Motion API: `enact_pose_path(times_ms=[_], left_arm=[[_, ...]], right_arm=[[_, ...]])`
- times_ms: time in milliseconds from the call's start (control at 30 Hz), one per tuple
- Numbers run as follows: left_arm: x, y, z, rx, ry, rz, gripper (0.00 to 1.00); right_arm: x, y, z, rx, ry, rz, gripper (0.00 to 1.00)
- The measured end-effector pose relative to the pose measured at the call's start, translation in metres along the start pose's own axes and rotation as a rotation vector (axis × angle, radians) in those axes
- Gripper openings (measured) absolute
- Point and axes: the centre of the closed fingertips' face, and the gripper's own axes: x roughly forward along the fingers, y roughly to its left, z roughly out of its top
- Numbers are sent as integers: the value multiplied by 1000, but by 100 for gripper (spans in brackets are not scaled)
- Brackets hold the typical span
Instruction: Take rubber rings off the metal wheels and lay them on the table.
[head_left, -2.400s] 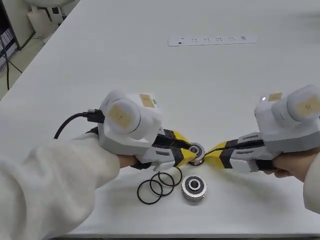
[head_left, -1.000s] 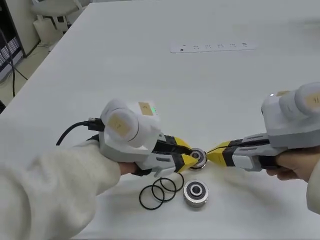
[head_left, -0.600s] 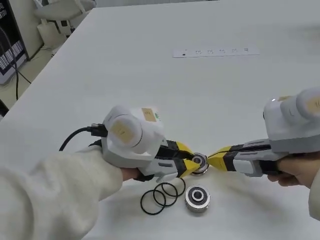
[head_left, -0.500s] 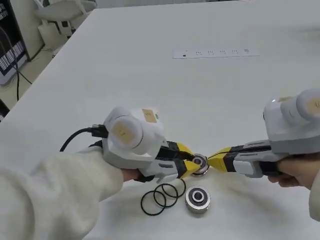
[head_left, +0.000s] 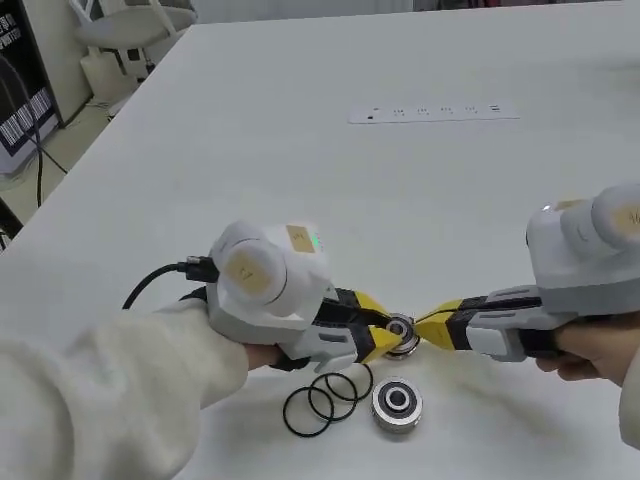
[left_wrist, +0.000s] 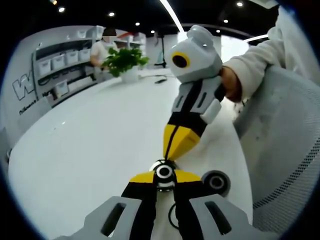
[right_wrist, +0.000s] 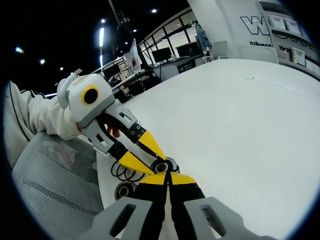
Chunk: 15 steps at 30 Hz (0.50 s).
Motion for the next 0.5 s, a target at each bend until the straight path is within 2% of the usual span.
enact_pose_path(times_ms=[500], left_arm=[[0,0,0,0,-5,-1,13]], right_arm=[[0,3,2,-21,2,7,0]])
